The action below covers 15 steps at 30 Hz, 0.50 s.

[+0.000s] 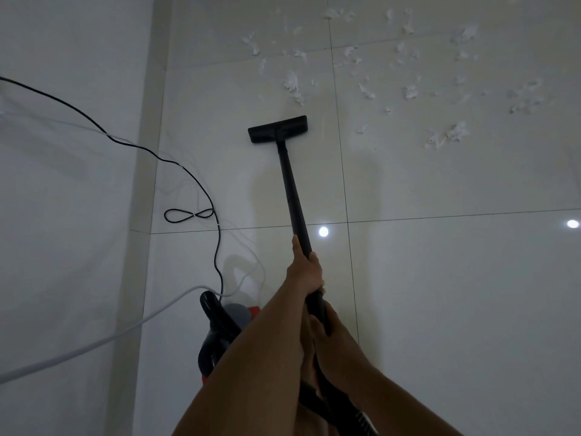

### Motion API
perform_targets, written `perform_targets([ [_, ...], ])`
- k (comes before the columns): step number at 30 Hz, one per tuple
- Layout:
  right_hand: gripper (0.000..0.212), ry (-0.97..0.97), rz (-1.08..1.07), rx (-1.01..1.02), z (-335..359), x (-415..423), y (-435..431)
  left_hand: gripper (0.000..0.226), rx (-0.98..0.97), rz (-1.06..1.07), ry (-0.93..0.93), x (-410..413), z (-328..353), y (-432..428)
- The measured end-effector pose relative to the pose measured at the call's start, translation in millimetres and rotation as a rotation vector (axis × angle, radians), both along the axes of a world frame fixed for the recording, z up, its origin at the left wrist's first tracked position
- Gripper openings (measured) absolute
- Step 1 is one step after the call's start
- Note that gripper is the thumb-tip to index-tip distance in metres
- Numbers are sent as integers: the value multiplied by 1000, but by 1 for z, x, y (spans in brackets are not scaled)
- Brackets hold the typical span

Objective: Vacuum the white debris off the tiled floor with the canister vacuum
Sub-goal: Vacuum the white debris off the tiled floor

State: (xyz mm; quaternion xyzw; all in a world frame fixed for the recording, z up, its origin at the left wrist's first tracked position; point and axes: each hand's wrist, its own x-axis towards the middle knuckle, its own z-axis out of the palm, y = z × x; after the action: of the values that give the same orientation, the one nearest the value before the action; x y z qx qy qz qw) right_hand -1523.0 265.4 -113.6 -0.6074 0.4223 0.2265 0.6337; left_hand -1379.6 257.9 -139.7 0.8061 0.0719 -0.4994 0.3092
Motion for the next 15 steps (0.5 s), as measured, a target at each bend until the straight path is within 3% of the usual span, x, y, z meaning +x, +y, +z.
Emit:
perform_targets([
  [15, 34, -39, -22, -22, -12, 98, -20, 66, -12, -16, -32, 99, -19, -18],
])
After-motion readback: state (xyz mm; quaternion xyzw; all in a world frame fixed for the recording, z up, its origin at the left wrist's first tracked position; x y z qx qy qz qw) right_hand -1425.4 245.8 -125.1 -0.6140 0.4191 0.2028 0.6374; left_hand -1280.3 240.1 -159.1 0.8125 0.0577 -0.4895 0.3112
